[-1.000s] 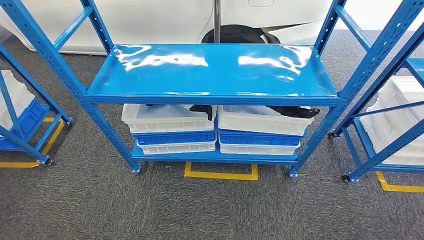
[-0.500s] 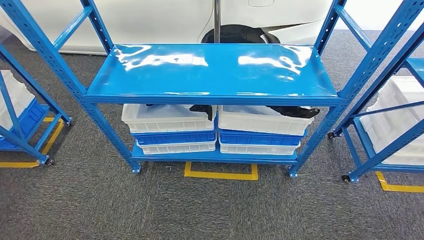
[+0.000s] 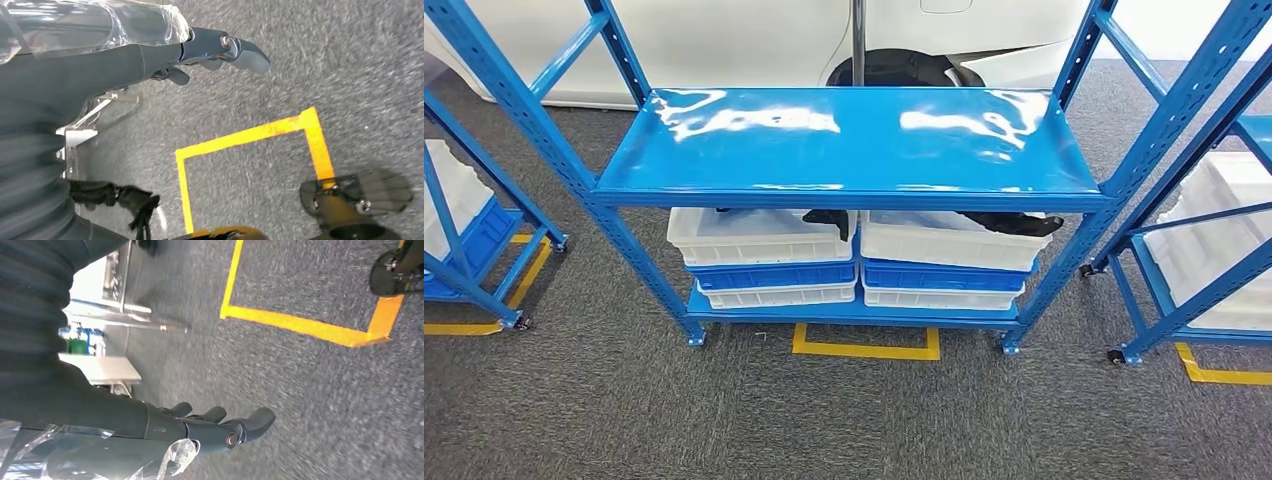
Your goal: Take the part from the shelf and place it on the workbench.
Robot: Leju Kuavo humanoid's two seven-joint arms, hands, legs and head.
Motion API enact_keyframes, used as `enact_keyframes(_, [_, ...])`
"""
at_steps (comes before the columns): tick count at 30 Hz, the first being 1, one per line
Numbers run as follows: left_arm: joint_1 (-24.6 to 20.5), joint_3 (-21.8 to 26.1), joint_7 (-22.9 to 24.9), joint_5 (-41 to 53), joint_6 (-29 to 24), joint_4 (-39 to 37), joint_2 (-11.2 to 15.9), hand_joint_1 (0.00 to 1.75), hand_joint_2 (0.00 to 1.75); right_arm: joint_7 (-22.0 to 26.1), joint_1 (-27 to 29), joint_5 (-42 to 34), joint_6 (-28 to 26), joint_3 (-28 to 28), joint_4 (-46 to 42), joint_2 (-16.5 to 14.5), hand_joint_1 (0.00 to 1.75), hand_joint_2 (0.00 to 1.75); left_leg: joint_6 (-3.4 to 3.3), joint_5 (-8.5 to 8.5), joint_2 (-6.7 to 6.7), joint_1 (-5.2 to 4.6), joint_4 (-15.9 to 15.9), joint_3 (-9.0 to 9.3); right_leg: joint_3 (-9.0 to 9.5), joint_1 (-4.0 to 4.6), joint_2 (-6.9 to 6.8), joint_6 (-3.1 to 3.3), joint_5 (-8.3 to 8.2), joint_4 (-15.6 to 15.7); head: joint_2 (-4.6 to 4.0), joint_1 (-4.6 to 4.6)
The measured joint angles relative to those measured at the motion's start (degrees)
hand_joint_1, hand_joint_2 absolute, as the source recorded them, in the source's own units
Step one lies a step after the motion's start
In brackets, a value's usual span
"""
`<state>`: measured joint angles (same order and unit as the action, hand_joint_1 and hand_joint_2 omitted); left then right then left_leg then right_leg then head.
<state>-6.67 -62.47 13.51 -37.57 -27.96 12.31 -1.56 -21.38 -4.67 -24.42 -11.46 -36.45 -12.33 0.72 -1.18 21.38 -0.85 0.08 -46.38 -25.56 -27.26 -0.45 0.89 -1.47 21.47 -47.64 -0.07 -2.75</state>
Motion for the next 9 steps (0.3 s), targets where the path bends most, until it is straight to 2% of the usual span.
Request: enact_keyframes(9, [0.07, 0.0, 0.2, -0.31, 0.24, 0.0, 0.04, 0.0, 1.75, 0.22, 0.0, -2.15, 0.0, 0.89, 0.0, 0.0, 0.0, 1.75, 0.0, 0.0, -0.01, 0.0, 0.0, -0.01, 0.0, 0.0, 0.0, 0.0, 0.0, 0.0, 0.0, 0.0])
